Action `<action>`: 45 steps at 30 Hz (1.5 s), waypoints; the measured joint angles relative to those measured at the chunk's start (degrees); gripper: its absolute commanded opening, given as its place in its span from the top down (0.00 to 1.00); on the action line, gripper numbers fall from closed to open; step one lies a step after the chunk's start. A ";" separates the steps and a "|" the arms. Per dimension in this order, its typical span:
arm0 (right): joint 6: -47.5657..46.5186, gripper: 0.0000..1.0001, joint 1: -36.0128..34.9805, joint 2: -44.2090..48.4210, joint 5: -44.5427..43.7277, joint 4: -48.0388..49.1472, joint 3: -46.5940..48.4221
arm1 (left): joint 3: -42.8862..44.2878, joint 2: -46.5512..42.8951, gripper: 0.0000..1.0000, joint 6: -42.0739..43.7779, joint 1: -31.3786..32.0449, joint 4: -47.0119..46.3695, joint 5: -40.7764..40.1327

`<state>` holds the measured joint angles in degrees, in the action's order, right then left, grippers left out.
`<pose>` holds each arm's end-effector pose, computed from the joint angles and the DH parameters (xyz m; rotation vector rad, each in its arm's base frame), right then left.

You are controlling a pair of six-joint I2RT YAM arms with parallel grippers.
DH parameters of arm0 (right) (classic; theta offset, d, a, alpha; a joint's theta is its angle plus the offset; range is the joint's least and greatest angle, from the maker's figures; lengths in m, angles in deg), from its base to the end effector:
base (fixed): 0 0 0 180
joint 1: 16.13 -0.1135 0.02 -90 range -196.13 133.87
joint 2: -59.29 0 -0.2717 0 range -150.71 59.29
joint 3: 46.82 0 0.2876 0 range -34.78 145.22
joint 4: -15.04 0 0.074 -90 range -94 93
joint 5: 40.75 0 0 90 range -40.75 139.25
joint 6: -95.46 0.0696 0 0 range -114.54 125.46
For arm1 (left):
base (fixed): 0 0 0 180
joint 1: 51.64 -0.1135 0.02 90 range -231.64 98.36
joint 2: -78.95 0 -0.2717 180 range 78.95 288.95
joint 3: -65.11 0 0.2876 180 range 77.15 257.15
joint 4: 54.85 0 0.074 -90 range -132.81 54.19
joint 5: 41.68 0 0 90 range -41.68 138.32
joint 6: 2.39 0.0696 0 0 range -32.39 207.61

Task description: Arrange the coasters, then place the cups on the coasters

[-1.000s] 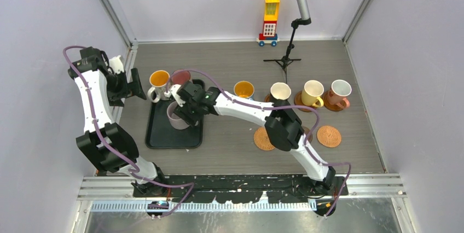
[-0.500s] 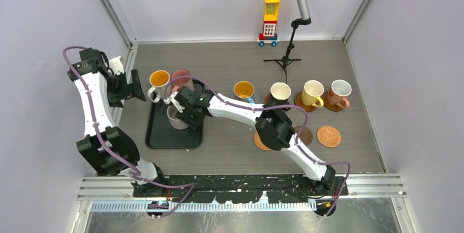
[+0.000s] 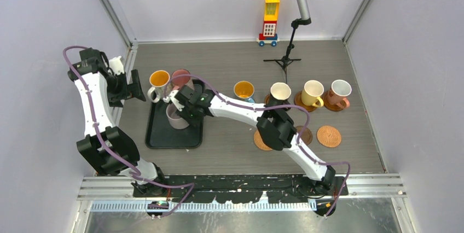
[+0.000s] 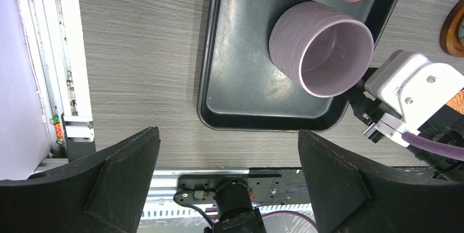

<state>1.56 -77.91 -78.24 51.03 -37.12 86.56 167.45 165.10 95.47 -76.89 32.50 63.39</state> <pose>0.2756 0.5182 0.1567 -1.4259 2.1866 0.4179 0.3004 0.1216 0.3311 -0.3554 2.7226 -0.2183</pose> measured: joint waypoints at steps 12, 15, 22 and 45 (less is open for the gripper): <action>-3.56 1.00 0.31 11.82 1.77 14.80 -18.60 | 0.00 0.00 0.00 0.11 0.00 -0.52 1.18; -3.61 1.00 0.83 13.64 3.26 17.31 -20.11 | 0.00 0.00 0.00 0.11 0.00 -1.18 1.68; -3.74 1.00 3.76 23.12 7.78 23.26 -29.94 | -0.28 -0.52 0.00 0.17 0.00 -2.67 3.10; -3.34 1.00 32.70 68.39 20.90 14.36 -55.25 | 0.02 -2.25 0.00 4.35 20.87 -2.58 3.96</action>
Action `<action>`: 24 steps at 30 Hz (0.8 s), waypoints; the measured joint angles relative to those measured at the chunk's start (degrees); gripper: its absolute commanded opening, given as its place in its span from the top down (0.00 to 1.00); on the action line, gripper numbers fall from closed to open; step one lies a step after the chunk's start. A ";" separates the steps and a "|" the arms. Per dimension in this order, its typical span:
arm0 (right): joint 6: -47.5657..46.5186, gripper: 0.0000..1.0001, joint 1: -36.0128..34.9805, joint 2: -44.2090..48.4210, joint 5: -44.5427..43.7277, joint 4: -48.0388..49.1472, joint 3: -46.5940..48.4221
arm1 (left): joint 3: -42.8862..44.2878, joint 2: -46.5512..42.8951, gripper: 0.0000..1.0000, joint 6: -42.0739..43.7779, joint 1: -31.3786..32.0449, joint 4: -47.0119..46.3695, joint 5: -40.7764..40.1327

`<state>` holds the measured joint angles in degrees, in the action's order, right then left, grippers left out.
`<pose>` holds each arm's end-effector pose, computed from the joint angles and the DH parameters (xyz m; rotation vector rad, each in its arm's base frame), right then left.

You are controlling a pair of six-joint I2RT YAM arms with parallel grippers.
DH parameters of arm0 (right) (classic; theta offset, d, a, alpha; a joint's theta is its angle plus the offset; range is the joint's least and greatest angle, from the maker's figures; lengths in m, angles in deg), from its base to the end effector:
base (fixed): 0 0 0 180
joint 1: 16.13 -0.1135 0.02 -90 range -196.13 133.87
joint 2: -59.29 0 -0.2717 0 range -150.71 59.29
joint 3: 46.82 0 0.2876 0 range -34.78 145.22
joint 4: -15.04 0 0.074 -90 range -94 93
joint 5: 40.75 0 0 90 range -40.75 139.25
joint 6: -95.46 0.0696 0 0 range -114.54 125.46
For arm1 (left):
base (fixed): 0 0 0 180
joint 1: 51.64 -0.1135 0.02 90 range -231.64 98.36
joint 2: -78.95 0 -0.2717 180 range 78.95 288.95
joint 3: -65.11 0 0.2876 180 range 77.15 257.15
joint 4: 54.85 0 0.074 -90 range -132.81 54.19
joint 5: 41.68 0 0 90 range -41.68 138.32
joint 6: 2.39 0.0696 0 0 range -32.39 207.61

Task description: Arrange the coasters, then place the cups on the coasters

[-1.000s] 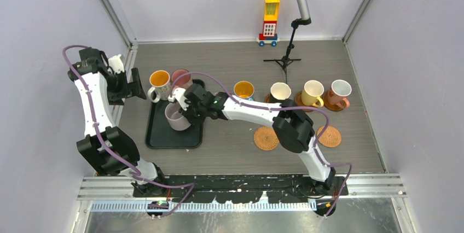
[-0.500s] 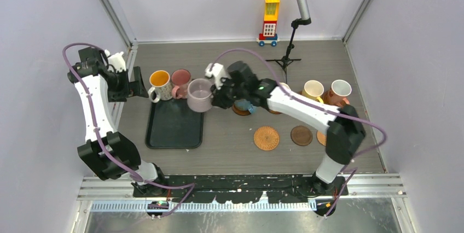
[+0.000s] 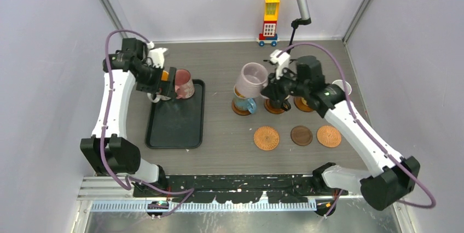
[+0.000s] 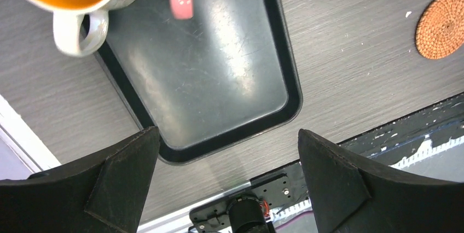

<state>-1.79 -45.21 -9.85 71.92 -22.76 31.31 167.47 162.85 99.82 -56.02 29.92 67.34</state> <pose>0.2740 0.1831 0.3457 -0.8824 1.8989 0.6421 0.3209 0.0018 0.3467 0.2753 2.6519 -0.3611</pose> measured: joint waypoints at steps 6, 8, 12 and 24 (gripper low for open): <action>-1.97 1.00 15.56 6.51 2.16 -8.31 -1.77 | 4.81 3.08 0.00 -0.57 6.21 0.28 -1.46; -3.34 1.00 21.14 7.80 3.43 -10.84 -1.77 | 7.15 5.07 0.00 -1.03 7.65 0.35 -1.84; -7.04 1.00 33.09 8.81 8.83 -16.06 -1.77 | 10.86 8.66 0.00 -1.22 10.29 0.50 -2.69; -29.20 1.00 64.32 8.61 22.34 -33.88 -1.64 | 18.49 16.37 0.00 -0.74 16.04 3.93 -4.57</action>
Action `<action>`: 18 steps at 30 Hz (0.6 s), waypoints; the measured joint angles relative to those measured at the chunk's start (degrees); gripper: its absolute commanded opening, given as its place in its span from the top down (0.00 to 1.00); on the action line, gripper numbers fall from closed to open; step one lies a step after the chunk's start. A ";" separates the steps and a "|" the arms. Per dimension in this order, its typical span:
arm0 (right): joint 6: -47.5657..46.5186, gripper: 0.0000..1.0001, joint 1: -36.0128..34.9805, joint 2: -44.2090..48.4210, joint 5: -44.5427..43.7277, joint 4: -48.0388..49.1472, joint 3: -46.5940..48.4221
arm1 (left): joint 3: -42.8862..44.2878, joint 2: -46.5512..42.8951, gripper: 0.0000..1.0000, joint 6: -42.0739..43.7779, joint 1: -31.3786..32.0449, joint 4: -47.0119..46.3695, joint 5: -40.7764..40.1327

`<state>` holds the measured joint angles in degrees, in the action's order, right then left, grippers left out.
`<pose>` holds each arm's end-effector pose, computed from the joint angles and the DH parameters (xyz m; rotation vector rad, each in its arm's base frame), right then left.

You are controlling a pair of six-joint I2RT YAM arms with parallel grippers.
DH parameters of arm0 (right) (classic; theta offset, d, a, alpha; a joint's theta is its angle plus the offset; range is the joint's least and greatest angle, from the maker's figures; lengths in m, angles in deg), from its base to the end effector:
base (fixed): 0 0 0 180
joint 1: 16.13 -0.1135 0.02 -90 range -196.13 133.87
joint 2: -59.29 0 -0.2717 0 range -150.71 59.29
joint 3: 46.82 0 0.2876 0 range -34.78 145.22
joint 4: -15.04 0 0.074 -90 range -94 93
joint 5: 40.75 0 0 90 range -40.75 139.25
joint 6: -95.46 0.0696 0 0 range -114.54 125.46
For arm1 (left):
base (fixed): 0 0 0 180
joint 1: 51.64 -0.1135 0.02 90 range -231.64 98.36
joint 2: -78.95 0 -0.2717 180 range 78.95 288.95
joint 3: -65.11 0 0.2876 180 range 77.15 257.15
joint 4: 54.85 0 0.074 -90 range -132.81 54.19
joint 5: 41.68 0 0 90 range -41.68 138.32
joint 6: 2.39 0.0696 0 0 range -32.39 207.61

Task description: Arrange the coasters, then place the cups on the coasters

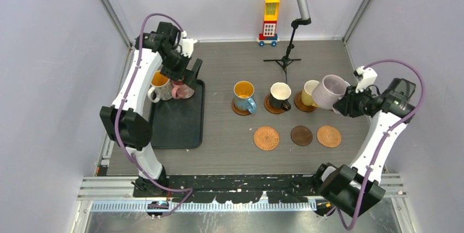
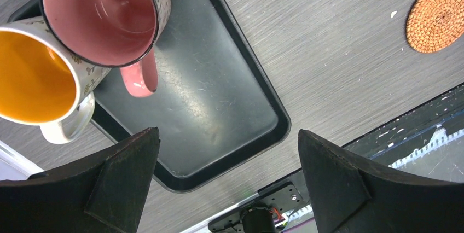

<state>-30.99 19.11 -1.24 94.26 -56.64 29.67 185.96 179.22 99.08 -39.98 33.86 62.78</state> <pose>0.2181 -0.0938 0.3273 -0.3040 2.1947 0.3412 0.3788 -0.0959 0.3507 0.6152 2.6714 -0.3485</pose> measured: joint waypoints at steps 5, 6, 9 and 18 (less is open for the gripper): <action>-14.25 1.00 9.33 -2.12 2.45 -7.48 -0.17 | 2.80 2.60 0.00 0.13 0.98 1.57 -0.74; -16.76 1.00 10.69 -2.49 2.71 -8.63 -0.33 | 3.39 3.08 0.00 0.17 1.07 1.79 -0.96; -24.76 1.00 14.69 -2.97 3.34 -12.33 -1.29 | 4.96 4.17 0.00 0.59 1.42 2.51 -1.44; -42.62 1.00 22.58 -3.37 4.04 -19.23 -7.76 | 7.34 4.83 0.00 1.27 3.80 4.42 -2.82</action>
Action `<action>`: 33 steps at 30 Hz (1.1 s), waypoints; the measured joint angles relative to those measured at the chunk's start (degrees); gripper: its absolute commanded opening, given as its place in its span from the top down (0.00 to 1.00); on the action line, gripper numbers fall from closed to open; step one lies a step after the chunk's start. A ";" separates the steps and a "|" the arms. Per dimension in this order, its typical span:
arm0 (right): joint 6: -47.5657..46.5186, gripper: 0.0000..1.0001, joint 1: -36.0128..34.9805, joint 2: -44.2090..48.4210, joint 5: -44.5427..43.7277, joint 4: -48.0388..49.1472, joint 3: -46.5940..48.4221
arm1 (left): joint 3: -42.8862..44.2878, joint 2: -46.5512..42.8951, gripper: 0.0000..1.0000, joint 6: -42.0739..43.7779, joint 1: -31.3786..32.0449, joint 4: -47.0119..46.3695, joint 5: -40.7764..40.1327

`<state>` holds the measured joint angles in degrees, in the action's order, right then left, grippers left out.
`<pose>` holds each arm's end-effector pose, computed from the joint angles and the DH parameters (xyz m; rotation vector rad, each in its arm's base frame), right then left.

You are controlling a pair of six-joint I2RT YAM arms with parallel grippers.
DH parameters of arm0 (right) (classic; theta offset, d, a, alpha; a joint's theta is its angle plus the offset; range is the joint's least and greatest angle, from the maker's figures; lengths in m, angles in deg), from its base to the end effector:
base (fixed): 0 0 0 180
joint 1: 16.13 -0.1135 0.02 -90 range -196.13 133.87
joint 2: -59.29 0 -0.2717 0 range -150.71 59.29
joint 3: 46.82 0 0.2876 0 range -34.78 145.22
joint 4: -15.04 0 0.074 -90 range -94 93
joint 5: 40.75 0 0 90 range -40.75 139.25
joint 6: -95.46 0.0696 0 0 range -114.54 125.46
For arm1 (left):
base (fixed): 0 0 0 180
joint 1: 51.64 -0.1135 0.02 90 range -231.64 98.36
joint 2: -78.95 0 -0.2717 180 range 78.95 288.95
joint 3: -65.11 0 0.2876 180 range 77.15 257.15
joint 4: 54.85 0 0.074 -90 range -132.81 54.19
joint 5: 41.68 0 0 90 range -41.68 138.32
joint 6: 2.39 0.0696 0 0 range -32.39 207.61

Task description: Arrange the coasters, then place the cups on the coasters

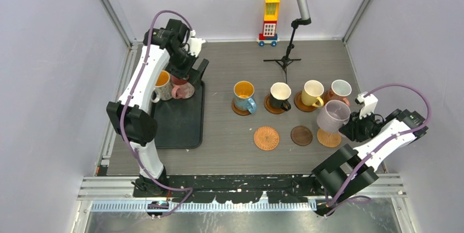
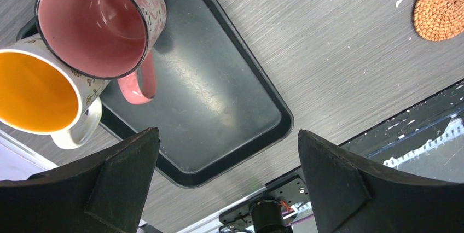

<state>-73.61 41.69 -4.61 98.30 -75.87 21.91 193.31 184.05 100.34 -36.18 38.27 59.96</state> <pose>0.1485 -0.1372 0.2624 -0.4600 2.2570 0.3128 0.3855 -0.1212 0.3550 0.7264 2.6876 -0.2953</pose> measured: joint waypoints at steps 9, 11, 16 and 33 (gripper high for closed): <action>-9.84 1.00 7.28 -0.85 0.55 -0.02 -6.32 | 3.58 3.28 0.00 1.03 1.05 2.16 -1.42; -11.63 1.00 9.03 -1.57 0.57 0.74 -7.41 | 4.87 4.31 0.00 1.22 1.33 2.82 -1.68; -15.67 1.00 12.52 -4.44 0.48 3.98 -10.03 | 8.96 6.95 0.00 1.31 2.14 3.85 -2.58; -17.86 1.00 13.44 -7.52 0.15 17.62 -18.49 | 11.56 9.01 0.00 2.80 4.74 5.66 -5.66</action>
<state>-91.47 55.13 -12.13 98.46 -58.26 3.42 204.87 193.06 103.14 -31.43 43.93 54.29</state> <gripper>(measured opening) 0.273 0.996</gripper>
